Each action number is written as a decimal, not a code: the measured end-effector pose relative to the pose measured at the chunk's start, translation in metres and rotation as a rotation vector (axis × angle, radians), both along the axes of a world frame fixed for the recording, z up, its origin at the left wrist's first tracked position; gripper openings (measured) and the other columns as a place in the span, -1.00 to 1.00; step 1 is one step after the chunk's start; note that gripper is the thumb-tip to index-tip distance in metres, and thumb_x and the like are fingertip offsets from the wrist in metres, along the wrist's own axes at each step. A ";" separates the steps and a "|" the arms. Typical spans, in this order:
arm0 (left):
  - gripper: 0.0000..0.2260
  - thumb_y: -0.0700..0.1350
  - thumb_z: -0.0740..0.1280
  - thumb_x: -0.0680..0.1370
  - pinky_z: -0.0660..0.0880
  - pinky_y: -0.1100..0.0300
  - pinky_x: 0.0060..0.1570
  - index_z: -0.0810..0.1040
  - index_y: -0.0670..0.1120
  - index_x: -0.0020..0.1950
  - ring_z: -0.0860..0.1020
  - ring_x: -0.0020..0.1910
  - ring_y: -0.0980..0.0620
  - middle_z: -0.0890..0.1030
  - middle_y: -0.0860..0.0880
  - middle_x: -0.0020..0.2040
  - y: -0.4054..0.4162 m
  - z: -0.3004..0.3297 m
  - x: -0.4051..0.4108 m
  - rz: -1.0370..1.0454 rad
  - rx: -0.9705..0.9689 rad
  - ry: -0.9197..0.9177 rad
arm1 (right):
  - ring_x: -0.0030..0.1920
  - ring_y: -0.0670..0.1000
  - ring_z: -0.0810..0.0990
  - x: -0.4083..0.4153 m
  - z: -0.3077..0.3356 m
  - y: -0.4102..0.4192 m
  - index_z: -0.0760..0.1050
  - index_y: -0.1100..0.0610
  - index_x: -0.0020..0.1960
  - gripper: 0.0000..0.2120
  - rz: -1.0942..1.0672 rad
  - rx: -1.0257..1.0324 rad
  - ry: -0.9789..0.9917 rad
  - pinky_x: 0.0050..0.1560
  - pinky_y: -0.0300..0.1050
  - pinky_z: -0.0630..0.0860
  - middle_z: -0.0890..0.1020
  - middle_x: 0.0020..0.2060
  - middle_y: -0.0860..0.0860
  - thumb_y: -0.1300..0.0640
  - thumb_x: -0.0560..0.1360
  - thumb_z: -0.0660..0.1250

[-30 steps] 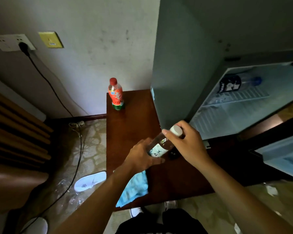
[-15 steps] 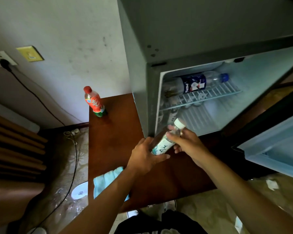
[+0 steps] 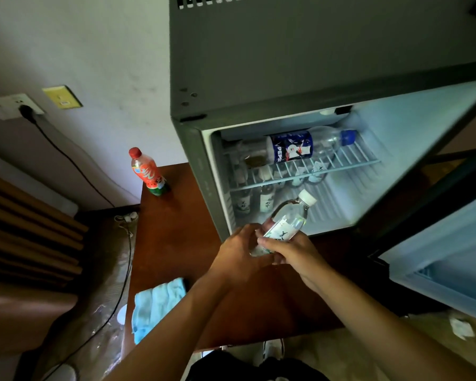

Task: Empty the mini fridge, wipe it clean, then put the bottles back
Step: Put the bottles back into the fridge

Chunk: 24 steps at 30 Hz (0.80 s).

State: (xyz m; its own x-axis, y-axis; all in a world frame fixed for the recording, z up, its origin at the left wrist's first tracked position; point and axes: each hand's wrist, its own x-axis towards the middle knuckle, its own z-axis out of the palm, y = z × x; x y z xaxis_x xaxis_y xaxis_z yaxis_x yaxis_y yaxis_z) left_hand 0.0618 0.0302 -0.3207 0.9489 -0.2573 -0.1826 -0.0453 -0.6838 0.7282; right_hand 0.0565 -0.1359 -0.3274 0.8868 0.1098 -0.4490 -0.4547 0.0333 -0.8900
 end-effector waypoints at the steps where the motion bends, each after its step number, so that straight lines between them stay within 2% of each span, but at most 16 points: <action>1: -0.53 0.20 0.48 0.38 0.47 0.34 -0.16 0.44 0.20 0.23 0.56 -0.04 0.17 0.56 0.17 0.06 -0.001 0.000 0.001 0.012 -0.003 0.006 | -0.27 -0.08 0.66 0.003 -0.002 -0.004 0.66 0.06 0.03 -0.56 0.012 0.003 -0.008 -0.29 -0.20 0.54 0.72 -0.15 0.00 -0.09 0.22 0.59; 4: -0.61 0.22 0.43 0.47 0.52 0.27 -0.02 0.54 0.10 0.22 0.59 0.02 0.19 0.61 0.15 0.08 0.002 0.000 0.004 0.073 0.038 -0.033 | -0.07 -0.04 0.71 0.015 -0.013 -0.017 0.64 0.01 0.05 -0.65 0.011 -0.009 -0.008 -0.20 -0.14 0.58 0.72 -0.06 -0.04 0.04 0.29 0.59; 6: -0.68 0.22 0.39 0.50 0.53 0.23 -0.02 0.61 0.06 0.13 0.62 -0.01 0.16 0.66 0.14 0.02 0.010 -0.001 0.001 0.176 0.094 -0.045 | -0.05 -0.04 0.70 0.020 -0.020 -0.022 0.63 -0.01 0.06 -0.66 -0.024 -0.032 0.010 -0.15 -0.12 0.59 0.72 -0.06 -0.07 0.09 0.31 0.58; 8: -0.72 0.22 0.38 0.51 0.50 0.18 -0.08 0.65 0.04 0.01 0.65 -0.02 0.05 0.69 0.10 -0.05 0.022 -0.001 -0.002 0.323 0.159 -0.044 | -0.06 -0.05 0.70 0.023 -0.026 -0.026 0.63 0.02 0.07 -0.65 -0.066 -0.060 0.021 -0.19 -0.17 0.59 0.72 -0.09 -0.07 0.10 0.30 0.59; 10: -0.65 0.30 0.35 0.48 0.40 0.16 -0.15 0.61 0.03 -0.12 0.64 -0.04 -0.07 0.69 0.06 -0.12 0.033 0.001 -0.001 0.459 0.220 -0.043 | -0.09 -0.05 0.70 0.029 -0.031 -0.031 0.63 0.05 0.04 -0.67 -0.095 -0.113 0.009 -0.24 -0.21 0.57 0.73 -0.13 -0.06 0.12 0.29 0.59; 12: -0.50 0.44 0.28 0.43 0.40 0.12 -0.16 0.53 0.00 -0.16 0.62 -0.06 -0.13 0.66 0.02 -0.16 0.039 0.005 0.003 0.531 0.260 -0.051 | -0.09 -0.01 0.69 0.037 -0.036 -0.037 0.63 0.06 0.00 -0.69 -0.130 -0.186 -0.011 -0.19 -0.09 0.62 0.71 -0.15 -0.03 0.14 0.29 0.60; 14: -0.40 0.56 0.18 0.37 0.40 0.08 -0.15 0.49 0.02 -0.14 0.61 -0.05 -0.17 0.65 0.00 -0.15 0.039 0.011 0.007 0.561 0.284 -0.053 | -0.11 0.01 0.67 0.044 -0.043 -0.040 0.60 0.01 -0.07 -0.73 -0.175 -0.227 -0.015 -0.09 0.08 0.63 0.69 -0.17 -0.01 0.17 0.29 0.59; 16: -0.36 0.61 0.13 0.32 0.36 0.11 -0.17 0.50 0.06 -0.12 0.62 -0.04 -0.17 0.66 0.02 -0.14 0.038 0.016 0.010 0.565 0.287 -0.072 | -0.12 -0.03 0.67 0.049 -0.050 -0.043 0.59 -0.05 -0.10 -0.72 -0.215 -0.228 -0.009 -0.06 0.09 0.66 0.67 -0.20 -0.09 0.18 0.28 0.60; 20: -0.46 0.60 0.14 0.32 0.32 0.15 -0.22 0.48 0.14 -0.26 0.63 -0.06 -0.15 0.69 0.04 -0.15 0.035 0.024 0.020 0.566 0.316 -0.157 | -0.04 0.00 0.66 0.063 -0.061 -0.049 0.57 -0.01 0.01 -0.61 -0.209 -0.288 -0.028 0.01 0.15 0.63 0.67 -0.10 -0.06 0.17 0.26 0.60; 22: -0.52 0.54 0.22 0.35 0.31 0.16 -0.25 0.52 0.14 -0.29 0.62 -0.10 -0.21 0.67 0.01 -0.16 0.035 0.026 0.025 0.565 0.358 -0.187 | -0.01 0.03 0.65 0.067 -0.066 -0.052 0.54 -0.01 0.06 -0.56 -0.193 -0.369 -0.047 0.06 0.13 0.61 0.66 -0.07 -0.06 0.14 0.24 0.60; 24: -0.51 0.48 0.28 0.34 0.29 0.15 -0.27 0.62 0.06 -0.21 0.61 -0.14 -0.24 0.61 0.03 -0.24 0.034 0.026 0.030 0.565 0.430 -0.209 | -0.01 0.01 0.63 0.069 -0.070 -0.056 0.50 -0.01 0.07 -0.53 -0.179 -0.442 -0.074 0.01 0.00 0.60 0.64 -0.10 -0.12 0.11 0.23 0.61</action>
State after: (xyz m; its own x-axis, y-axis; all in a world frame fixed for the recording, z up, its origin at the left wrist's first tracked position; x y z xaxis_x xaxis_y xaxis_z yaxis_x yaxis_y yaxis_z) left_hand 0.0914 0.0641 -0.2949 0.9415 0.3344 0.0421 0.2897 -0.8668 0.4058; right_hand 0.1253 -0.1914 -0.3976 0.9058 -0.2345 -0.3530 -0.4111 -0.2839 -0.8663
